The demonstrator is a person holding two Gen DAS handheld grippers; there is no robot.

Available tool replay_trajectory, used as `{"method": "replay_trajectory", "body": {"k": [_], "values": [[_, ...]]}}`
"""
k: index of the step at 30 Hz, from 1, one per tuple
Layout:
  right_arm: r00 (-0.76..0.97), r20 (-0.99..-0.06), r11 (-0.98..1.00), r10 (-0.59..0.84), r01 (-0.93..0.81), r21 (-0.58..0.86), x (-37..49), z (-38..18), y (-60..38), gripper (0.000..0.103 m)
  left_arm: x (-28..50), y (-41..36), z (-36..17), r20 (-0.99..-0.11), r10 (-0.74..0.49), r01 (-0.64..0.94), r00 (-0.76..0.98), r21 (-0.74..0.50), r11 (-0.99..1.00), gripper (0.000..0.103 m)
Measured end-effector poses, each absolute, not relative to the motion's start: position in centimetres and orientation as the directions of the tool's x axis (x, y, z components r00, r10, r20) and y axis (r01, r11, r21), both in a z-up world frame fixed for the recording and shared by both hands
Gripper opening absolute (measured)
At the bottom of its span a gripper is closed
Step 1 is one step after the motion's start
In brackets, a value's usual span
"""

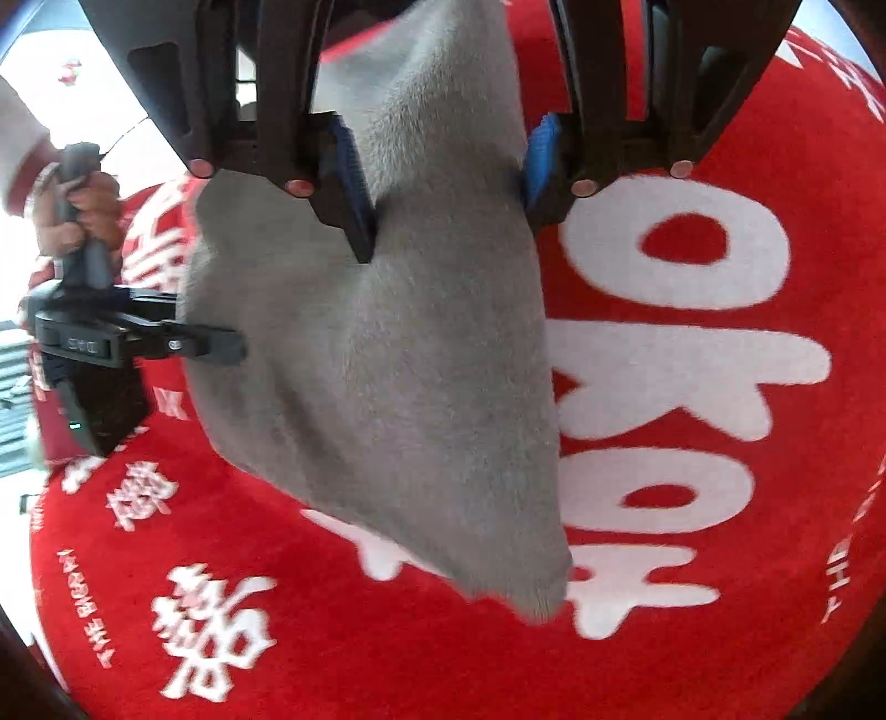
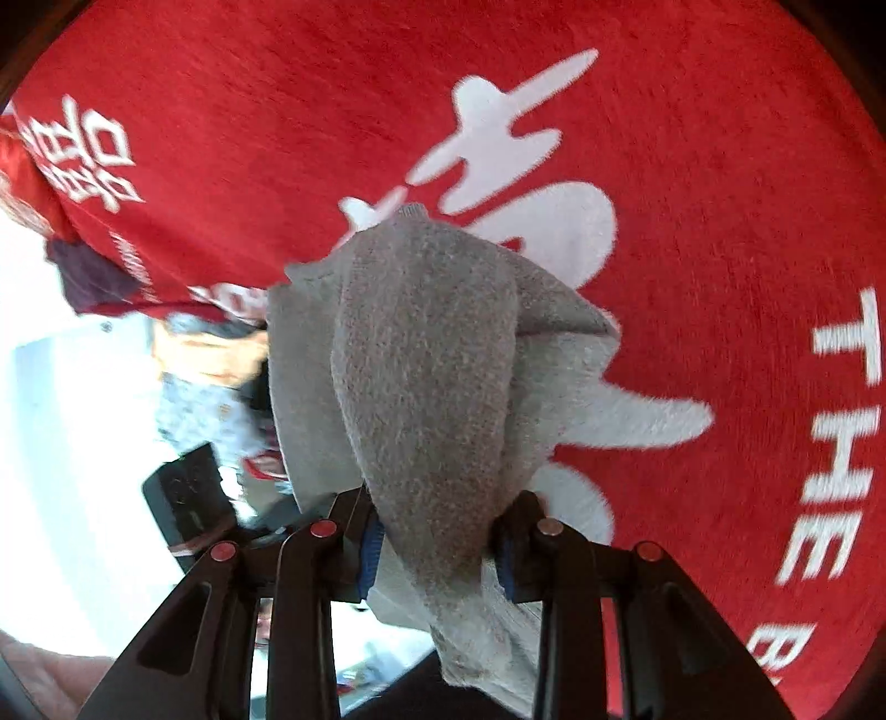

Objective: Fold small clothes

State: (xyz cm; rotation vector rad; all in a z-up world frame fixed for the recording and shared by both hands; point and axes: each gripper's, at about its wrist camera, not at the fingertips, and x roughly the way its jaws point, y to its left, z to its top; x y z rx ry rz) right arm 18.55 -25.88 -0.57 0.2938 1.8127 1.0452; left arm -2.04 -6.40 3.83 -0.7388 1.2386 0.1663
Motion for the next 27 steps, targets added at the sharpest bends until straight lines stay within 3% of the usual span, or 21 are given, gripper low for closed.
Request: {"method": "replay_trajectory", "body": {"k": [3,5,6,11,12,14,24,27], "values": [[-0.438,-0.732,0.663,0.523,-0.330,0.672,19.1,-1.1,-25.8,0.044,-2.2,-5.8,3.4,-0.897,-0.260,-0.511,0.357,-0.421,0.750,0.065],[-0.412,-0.773,0.678,0.482,-0.383,0.627,19.1,-1.2,-25.7,0.058,-2.4,-6.1,3.6,-0.913,-0.229,-0.511,0.337,-0.381,0.770,0.071],[-0.396,-0.789,0.673,0.469,-0.418,0.610,18.9,-0.8,-25.7,0.058,-2.4,-6.2,3.7,-0.920,-0.216,-0.514,0.327,-0.365,0.776,0.076],[-0.326,-0.855,0.714,0.402,-0.474,0.516,18.6,0.7,-27.0,0.071,-3.0,-6.5,4.7,-0.941,-0.146,-0.555,0.305,-0.300,0.776,0.080],[-0.319,-0.861,0.720,0.397,-0.472,0.508,18.5,0.9,-27.2,0.071,-3.2,-6.5,5.0,-0.945,-0.128,-0.563,0.300,-0.284,0.777,0.093],[-0.299,-0.873,0.735,0.386,-0.472,0.487,18.4,1.2,-28.4,0.072,-3.6,-6.6,5.7,-0.957,-0.056,-0.581,0.285,-0.219,0.784,0.102],[-0.221,-0.933,0.802,0.284,-0.478,0.357,14.8,4.8,-31.0,0.074,-5.5,-7.3,8.2,-0.966,0.125,-0.639,0.225,-0.050,0.767,0.102],[-0.205,-0.941,0.806,0.268,-0.487,0.336,12.9,6.4,-31.3,0.082,-6.0,-7.4,9.2,-0.967,0.126,-0.654,0.222,-0.052,0.755,0.102]]}}
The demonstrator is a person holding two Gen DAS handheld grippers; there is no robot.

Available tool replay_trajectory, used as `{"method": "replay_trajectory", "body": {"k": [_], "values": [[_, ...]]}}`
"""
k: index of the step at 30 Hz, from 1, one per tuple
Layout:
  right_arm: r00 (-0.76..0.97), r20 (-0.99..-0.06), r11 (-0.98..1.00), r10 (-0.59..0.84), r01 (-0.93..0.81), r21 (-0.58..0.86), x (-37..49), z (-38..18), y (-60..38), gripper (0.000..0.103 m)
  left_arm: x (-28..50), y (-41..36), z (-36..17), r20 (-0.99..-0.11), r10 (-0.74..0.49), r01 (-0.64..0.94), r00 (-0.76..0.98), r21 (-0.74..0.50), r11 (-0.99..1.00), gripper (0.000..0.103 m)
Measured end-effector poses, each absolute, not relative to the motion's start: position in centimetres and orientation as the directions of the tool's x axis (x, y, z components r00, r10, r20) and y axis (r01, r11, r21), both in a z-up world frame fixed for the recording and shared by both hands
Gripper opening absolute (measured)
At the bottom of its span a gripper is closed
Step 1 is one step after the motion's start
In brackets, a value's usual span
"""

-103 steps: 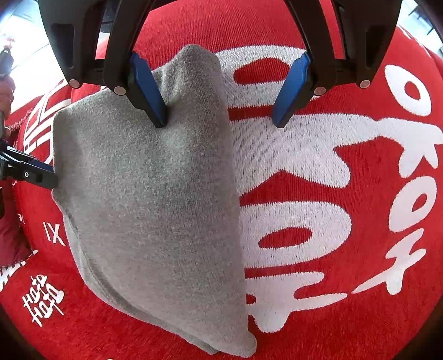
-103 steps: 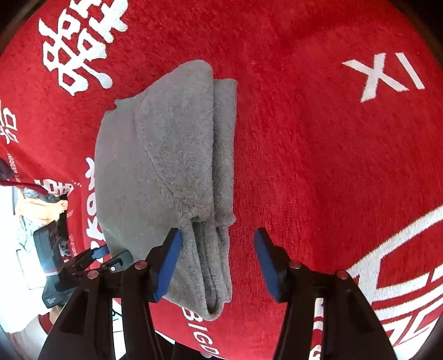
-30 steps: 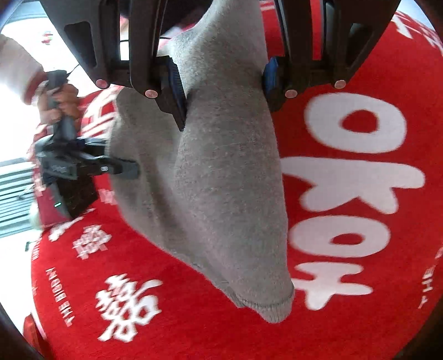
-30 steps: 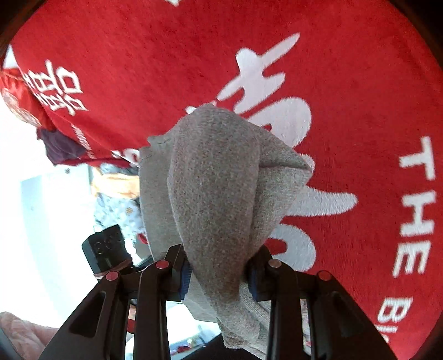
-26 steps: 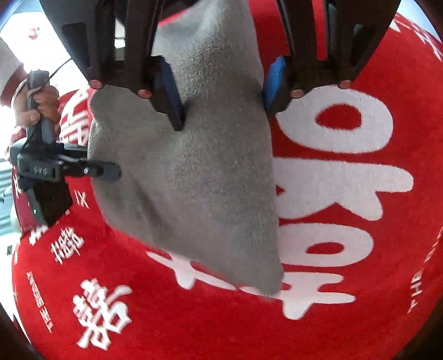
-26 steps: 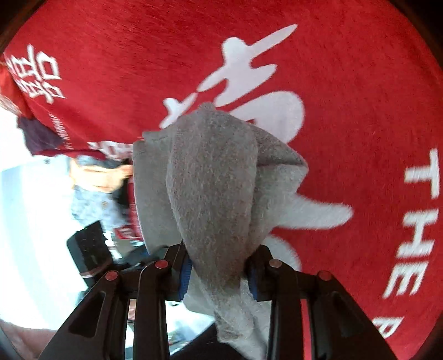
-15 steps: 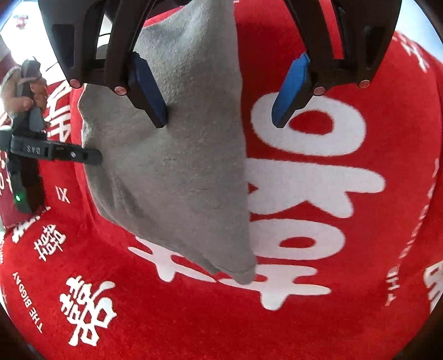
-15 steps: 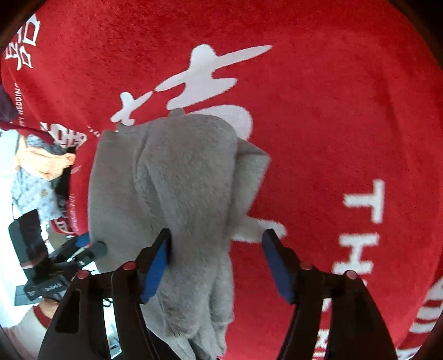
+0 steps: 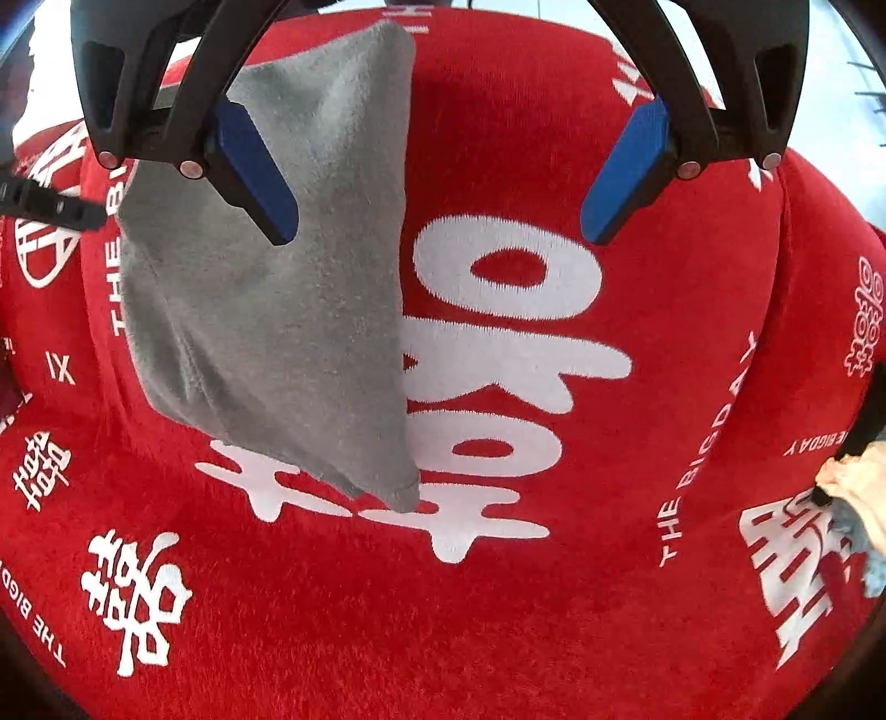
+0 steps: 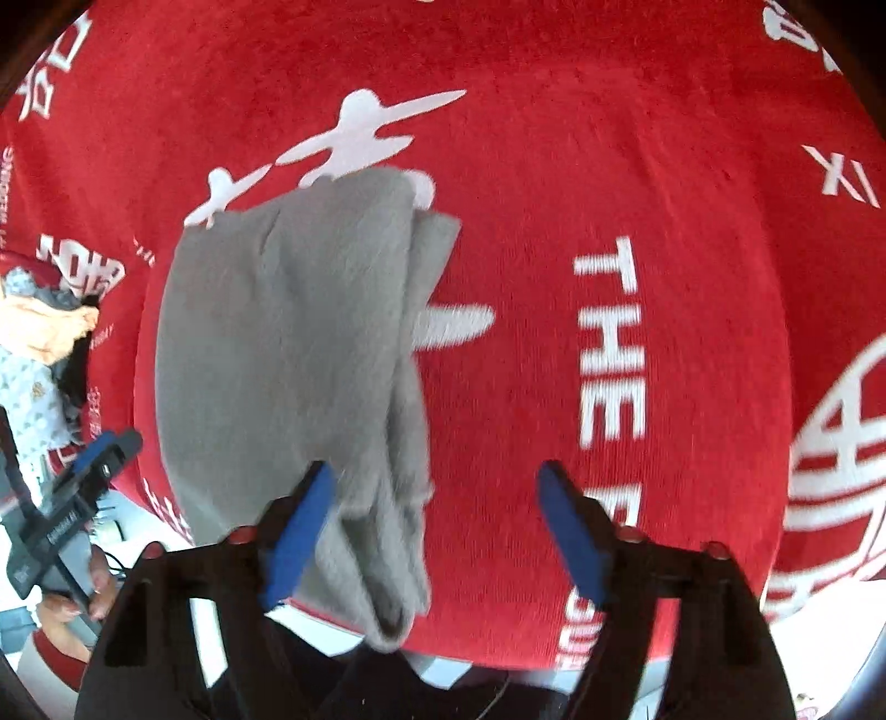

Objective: Fold small clothes

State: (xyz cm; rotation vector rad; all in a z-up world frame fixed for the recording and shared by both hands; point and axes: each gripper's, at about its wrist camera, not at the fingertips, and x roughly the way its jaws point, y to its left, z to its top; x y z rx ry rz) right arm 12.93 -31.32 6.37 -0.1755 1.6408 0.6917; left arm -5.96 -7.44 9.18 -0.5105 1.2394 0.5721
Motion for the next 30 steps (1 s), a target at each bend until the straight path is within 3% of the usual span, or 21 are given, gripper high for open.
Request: {"method": "replay_trajectory", "body": {"k": [13,18,20,30], "values": [[0.005,-0.974,0.810,0.226,-0.557,0.185,8.1,13.8,-30.2,0.087,-6.8,-10.5,13.5,-0.980,0.124,-0.637,0.155,-0.003,0.771,0.102],[0.019,-0.977,0.822,0.212,-0.544,0.168,7.5,15.5,-29.7,0.089,-7.2,-11.2,15.2,-0.984,0.117,-0.634,0.136,0.005,0.773,0.102],[0.020,-0.982,0.820,0.188,-0.553,0.146,7.1,16.0,-29.5,0.098,-7.4,-11.5,15.8,-0.986,0.111,-0.628,0.126,0.007,0.778,0.102],[-0.035,-0.995,0.820,0.098,-0.563,0.101,5.3,18.4,-29.3,0.098,-8.8,-12.3,18.2,-0.990,0.115,-0.614,0.079,0.043,0.788,0.102]]}}
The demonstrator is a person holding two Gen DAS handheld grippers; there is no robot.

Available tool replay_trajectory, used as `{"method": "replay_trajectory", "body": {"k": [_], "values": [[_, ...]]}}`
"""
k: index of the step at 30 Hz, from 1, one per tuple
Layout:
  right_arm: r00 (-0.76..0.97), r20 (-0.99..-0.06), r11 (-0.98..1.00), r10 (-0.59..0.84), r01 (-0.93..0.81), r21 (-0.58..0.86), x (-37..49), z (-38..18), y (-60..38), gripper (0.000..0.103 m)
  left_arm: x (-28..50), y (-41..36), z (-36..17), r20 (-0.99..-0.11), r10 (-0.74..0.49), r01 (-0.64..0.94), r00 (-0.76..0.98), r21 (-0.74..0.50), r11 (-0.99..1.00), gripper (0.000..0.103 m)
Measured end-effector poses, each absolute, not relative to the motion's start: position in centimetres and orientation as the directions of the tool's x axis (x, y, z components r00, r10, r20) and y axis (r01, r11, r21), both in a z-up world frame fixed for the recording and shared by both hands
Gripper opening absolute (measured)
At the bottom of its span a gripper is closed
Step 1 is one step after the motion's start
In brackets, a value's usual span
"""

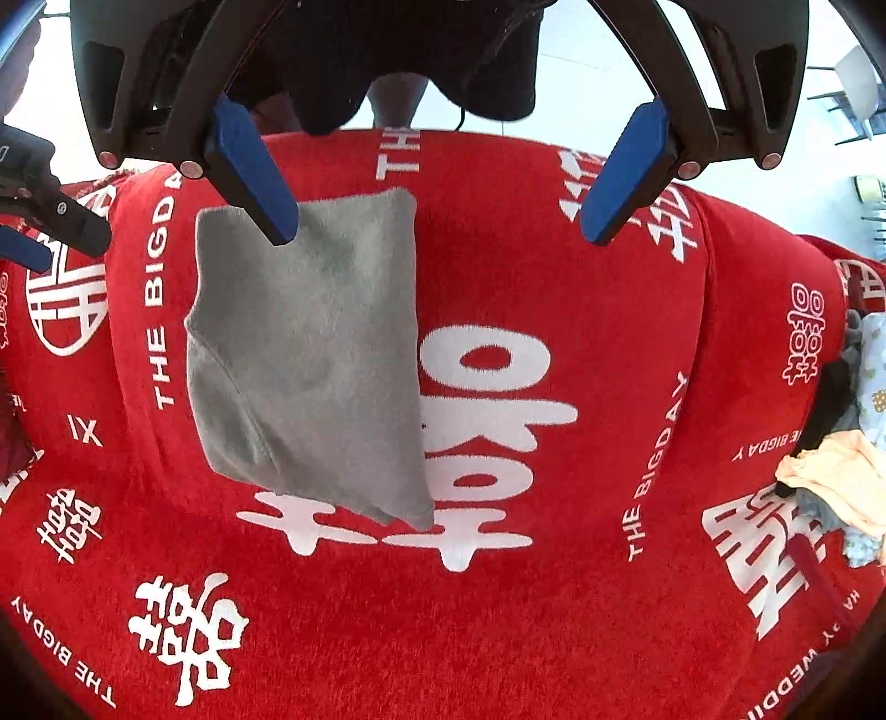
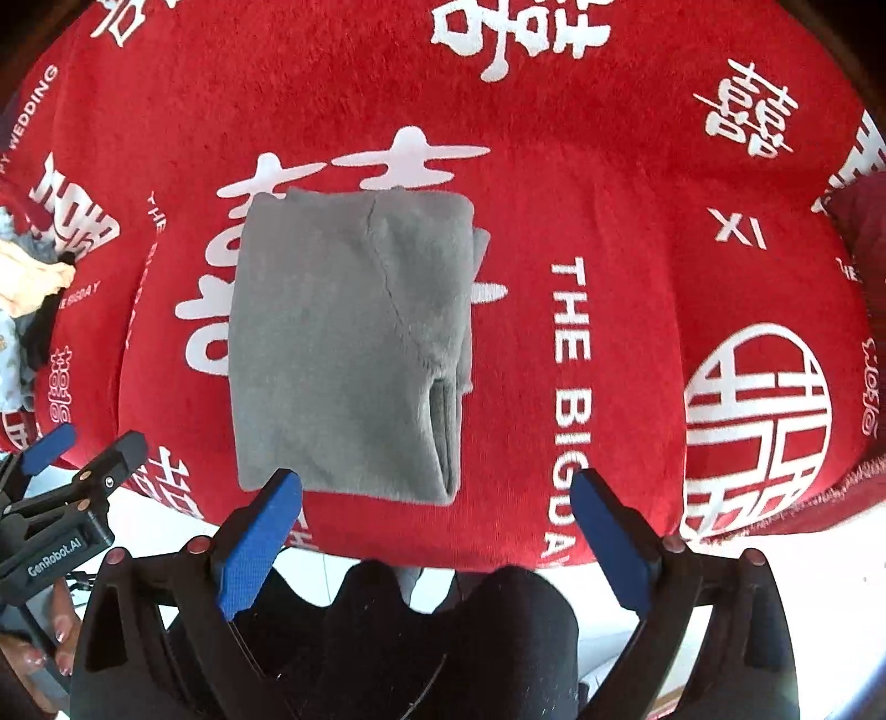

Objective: Fold small clothes

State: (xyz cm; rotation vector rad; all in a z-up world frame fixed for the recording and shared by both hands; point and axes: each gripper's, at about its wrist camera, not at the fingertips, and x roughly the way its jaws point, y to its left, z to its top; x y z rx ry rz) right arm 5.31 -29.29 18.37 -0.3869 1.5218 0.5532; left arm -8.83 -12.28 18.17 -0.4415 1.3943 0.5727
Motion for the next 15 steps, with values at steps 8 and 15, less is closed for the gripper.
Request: {"method": "replay_trajectory", "body": {"k": [8,15], "values": [[-0.024,-0.998,0.822,0.064,-0.566,0.066,4.9,19.5,-28.6,0.098,-9.7,-12.4,19.1,-0.994,0.093,-0.614,0.054,0.040,0.788,0.102],[0.000,-0.999,0.811,0.045,-0.584,0.036,4.7,19.8,-27.7,0.098,-9.6,-11.9,19.6,-0.995,0.081,-0.626,0.060,0.025,0.779,0.102]]}}
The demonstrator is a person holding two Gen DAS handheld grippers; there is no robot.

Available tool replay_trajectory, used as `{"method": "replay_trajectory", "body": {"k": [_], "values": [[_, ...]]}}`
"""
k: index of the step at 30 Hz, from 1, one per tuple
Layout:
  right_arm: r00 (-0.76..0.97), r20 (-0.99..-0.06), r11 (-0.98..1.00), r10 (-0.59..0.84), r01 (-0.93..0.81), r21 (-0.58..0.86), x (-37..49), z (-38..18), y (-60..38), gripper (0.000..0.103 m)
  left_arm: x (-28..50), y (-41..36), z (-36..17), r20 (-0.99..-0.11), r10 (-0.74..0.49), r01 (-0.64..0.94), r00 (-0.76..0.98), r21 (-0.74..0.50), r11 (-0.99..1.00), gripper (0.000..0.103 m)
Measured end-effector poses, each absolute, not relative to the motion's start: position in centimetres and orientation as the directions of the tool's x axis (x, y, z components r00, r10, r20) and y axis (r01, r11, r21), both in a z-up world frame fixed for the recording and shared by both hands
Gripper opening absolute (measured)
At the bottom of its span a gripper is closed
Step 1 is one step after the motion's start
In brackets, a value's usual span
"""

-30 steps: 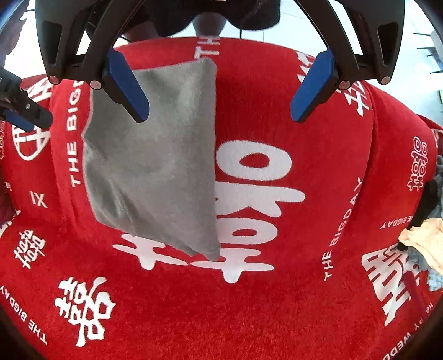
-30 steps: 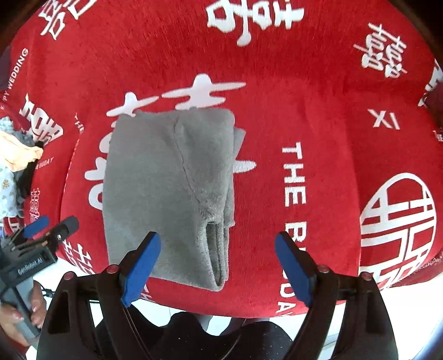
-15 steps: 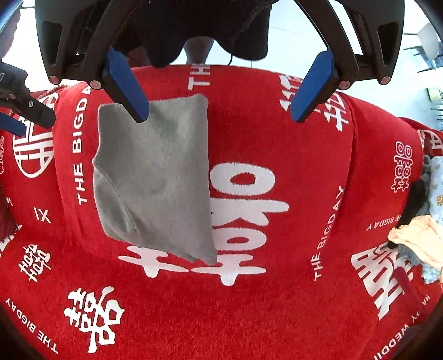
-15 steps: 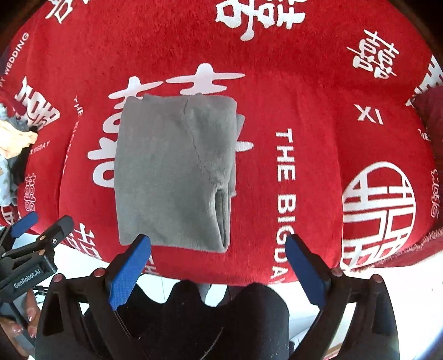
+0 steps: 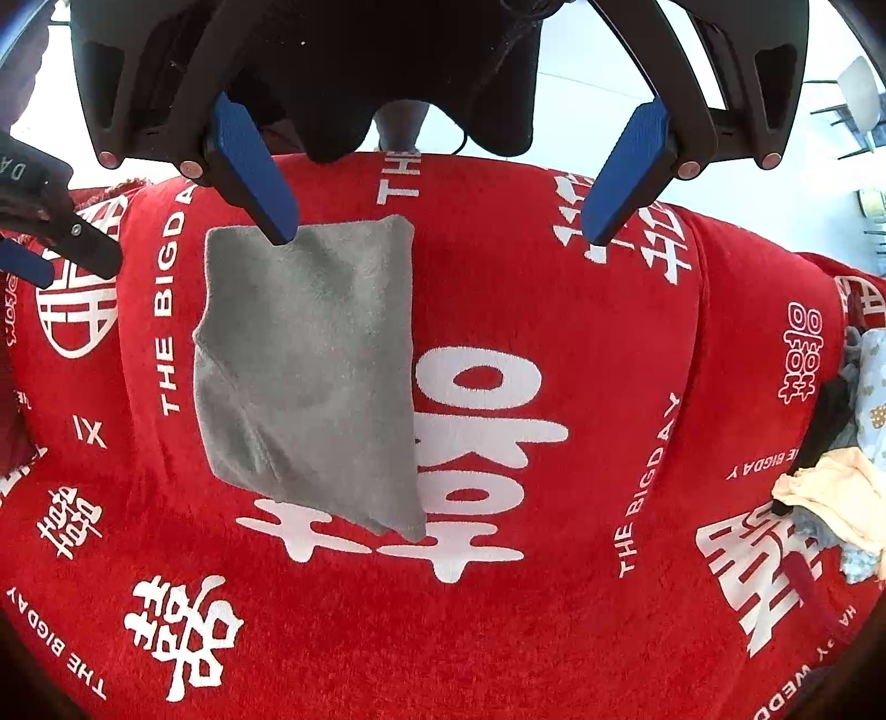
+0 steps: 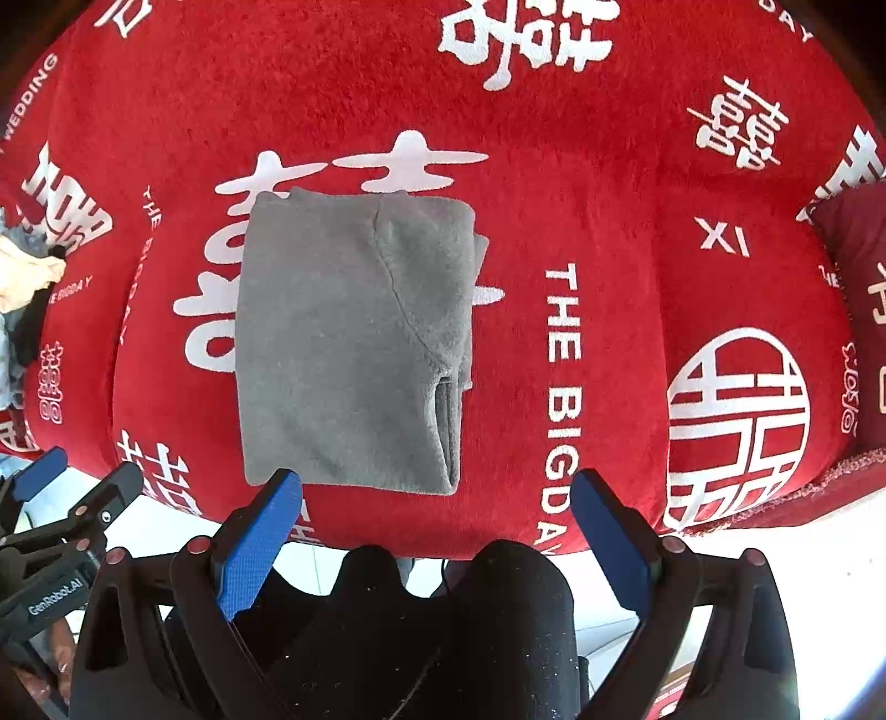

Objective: Fold small clothes

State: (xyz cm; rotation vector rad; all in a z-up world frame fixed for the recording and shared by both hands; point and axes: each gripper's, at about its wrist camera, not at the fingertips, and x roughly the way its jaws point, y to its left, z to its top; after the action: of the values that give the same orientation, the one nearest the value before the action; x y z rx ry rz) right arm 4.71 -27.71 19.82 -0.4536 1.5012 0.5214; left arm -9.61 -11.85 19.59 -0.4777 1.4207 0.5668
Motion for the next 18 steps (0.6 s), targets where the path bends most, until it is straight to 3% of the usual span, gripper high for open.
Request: {"method": "replay_trajectory", "body": {"k": [18], "values": [[0.010,-0.999,0.802,0.036,-0.597,0.023,4.23,19.93,-27.07,0.098,-9.44,-11.63,20.17,-0.993,0.088,-0.615,0.073,0.025,0.788,0.102]]}}
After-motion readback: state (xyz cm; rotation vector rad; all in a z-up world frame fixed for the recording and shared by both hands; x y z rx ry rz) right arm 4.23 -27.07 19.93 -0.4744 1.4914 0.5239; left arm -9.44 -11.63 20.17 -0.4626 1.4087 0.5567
